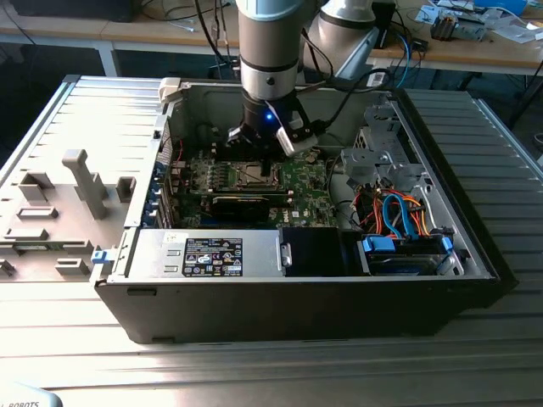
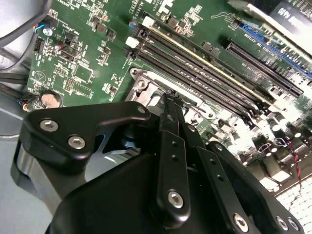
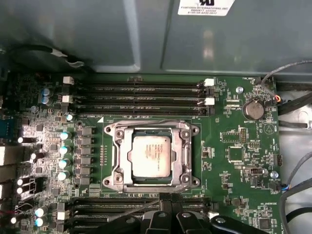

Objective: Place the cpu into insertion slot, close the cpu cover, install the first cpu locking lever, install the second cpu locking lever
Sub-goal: 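Install the second cpu locking lever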

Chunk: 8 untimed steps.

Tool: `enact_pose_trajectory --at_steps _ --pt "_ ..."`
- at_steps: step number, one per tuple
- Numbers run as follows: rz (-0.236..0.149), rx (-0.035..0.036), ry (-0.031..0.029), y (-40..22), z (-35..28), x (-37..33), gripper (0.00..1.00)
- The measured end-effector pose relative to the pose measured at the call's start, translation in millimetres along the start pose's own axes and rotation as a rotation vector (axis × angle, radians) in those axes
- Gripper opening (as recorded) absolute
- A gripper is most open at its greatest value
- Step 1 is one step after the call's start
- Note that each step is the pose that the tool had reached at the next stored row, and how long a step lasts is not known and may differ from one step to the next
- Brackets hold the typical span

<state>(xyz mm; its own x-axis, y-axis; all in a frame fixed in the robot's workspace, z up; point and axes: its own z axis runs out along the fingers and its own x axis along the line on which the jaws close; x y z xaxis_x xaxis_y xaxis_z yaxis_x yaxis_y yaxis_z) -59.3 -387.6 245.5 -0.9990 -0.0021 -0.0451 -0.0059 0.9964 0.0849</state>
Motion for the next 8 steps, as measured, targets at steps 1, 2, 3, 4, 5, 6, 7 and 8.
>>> enact_pose_trajectory --at_steps 1,2,3,4,5,6,7,8 --pt "0.000 -0.0099 -0.0002 -3.3 0.0 0.6 0.11" --pt "0.001 -0.0161 -0.0002 -5.3 0.1 0.9 0.11" --pt "0.001 -0.0182 -0.0002 -6.5 0.1 1.1 0.11" --pt "0.001 -0.0215 -0.0002 -8.9 0.5 1.4 0.11" --pt "0.001 -0.0237 -0.0004 -9.5 1.3 1.6 0.11" --pt "0.001 -0.0236 -0.0002 -9.8 1.8 1.6 0.11" --pt "0.001 -0.0235 -0.0001 -10.0 2.5 1.6 0.11" --pt "0.001 -0.0235 -0.0001 -10.1 2.7 1.6 0.11"
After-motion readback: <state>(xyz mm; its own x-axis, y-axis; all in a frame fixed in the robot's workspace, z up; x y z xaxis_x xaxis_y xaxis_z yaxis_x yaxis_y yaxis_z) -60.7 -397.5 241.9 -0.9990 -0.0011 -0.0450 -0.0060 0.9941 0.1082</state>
